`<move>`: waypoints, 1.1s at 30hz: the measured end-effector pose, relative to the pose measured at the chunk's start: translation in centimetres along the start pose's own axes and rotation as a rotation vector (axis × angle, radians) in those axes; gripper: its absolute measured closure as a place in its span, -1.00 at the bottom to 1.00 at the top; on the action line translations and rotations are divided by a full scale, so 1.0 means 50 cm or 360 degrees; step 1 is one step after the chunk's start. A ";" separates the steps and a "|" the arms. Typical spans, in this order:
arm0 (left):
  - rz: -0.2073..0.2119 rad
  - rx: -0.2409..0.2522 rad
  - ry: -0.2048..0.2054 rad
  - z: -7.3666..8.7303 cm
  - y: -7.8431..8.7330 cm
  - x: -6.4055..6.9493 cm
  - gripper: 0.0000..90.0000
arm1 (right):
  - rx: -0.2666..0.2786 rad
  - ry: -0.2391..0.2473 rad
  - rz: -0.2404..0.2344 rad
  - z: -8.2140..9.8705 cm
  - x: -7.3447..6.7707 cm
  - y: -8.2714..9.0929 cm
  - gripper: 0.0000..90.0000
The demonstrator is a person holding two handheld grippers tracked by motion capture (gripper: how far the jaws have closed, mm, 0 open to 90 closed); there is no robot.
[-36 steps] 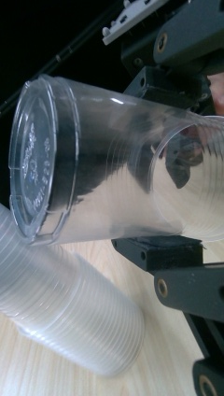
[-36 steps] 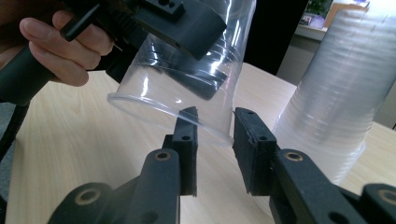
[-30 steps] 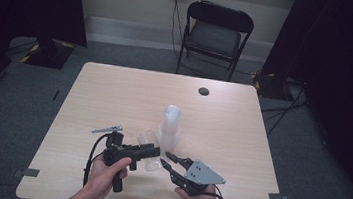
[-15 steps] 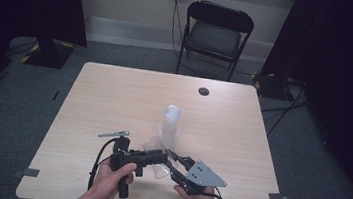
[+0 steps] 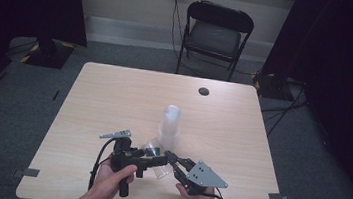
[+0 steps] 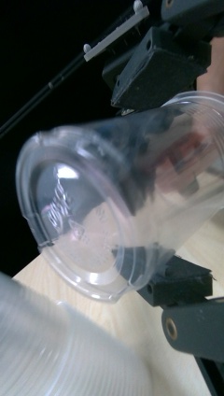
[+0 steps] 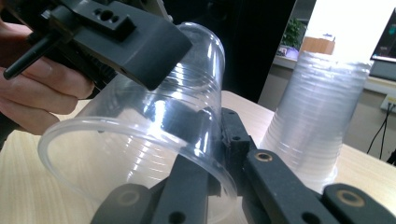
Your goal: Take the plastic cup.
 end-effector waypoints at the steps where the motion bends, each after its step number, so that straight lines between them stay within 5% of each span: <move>1: 0.0004 -0.0001 -0.0001 -0.001 0.000 0.000 -0.51 | -0.0008 -0.0015 -0.0008 0.001 0.000 0.000 0.99; 8: -0.0067 0.0020 -0.0083 -0.010 0.011 -0.006 -0.61 | -0.0045 -0.0026 -0.0041 0.005 -0.001 0.000 1.00; 17: -0.0074 0.0026 -0.0085 -0.011 0.017 -0.010 -0.65 | -0.0111 -0.0051 -0.0129 0.007 -0.007 0.002 1.00; 22: -0.0103 0.0057 -0.0186 -0.022 0.029 -0.012 -0.65 | -0.0142 -0.0046 -0.0182 0.012 -0.016 0.004 1.00; 29: -0.0163 0.0033 -0.0281 -0.027 0.047 -0.021 -0.66 | -0.0239 -0.0054 -0.0288 0.021 -0.027 0.000 1.00; 33: -0.0194 0.0001 -0.0269 -0.030 0.060 -0.027 -0.65 | -0.0347 -0.0101 -0.0349 0.030 -0.025 0.001 1.00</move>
Point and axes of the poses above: each handheld gripper's, and its own axes: y roughly backward along the jaws, z roughly out of its underside, x roughly to its right, the point moved 7 cm from there along -y, roughly forward along the jaws, and after that the axes turned 8 degrees about z, right-handed, at the moved point
